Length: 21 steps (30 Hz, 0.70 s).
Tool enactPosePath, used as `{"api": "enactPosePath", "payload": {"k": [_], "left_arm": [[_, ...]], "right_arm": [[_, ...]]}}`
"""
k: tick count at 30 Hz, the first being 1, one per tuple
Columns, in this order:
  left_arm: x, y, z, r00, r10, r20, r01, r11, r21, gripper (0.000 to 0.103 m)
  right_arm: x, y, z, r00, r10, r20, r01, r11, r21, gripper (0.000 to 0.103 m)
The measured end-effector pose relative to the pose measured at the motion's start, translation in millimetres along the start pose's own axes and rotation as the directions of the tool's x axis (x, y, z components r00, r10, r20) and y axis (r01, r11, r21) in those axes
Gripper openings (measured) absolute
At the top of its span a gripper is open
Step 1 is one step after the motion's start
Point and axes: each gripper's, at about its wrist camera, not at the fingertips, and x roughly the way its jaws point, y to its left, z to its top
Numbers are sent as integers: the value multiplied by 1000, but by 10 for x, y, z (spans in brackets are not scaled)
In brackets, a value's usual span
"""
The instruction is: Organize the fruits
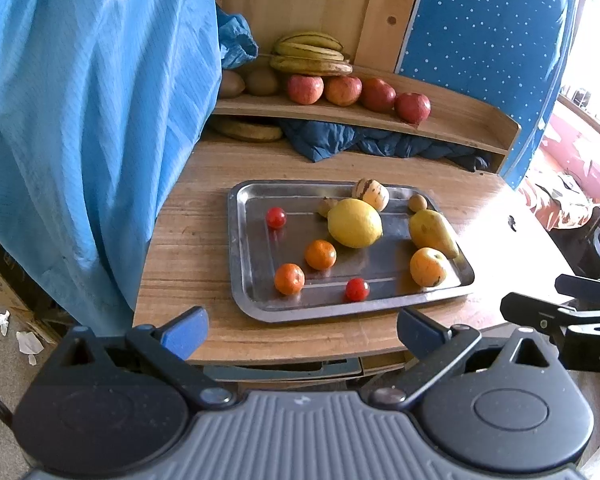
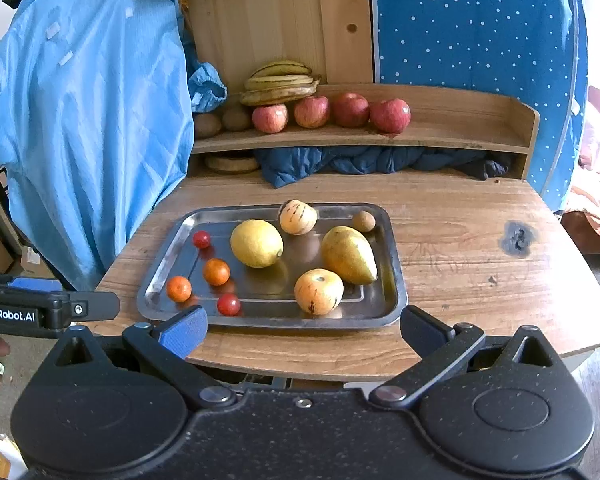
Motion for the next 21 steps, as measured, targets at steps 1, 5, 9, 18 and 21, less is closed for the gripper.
{"api": "enactPosePath", "payload": {"k": [1,5,9,18,21], "left_arm": [[-10,4,-6,1000,0,0,0,1000,1,102],[-46,19,-24,1000,1,4,-1,1000,3,102],[-75,24,-41,1000,0,10,0,1000,4,102],[-118,2,-47,1000,-2,23,2,1000,5,102],[-122,0,-47,1000,-1,24,1,1000,5,102]], "right_arm": [[-6,10,-7,1000,-1,0,1,1000,1,102],[-31,45,-28,1000,-5,1,5,1000,6,102],[-56,61,-46,1000,-11,2,11,1000,13,102],[-98,69,-49,1000,-14,12,14,1000,10,102],[-108,69,-55,1000,-14,11,14,1000,10,102]]}}
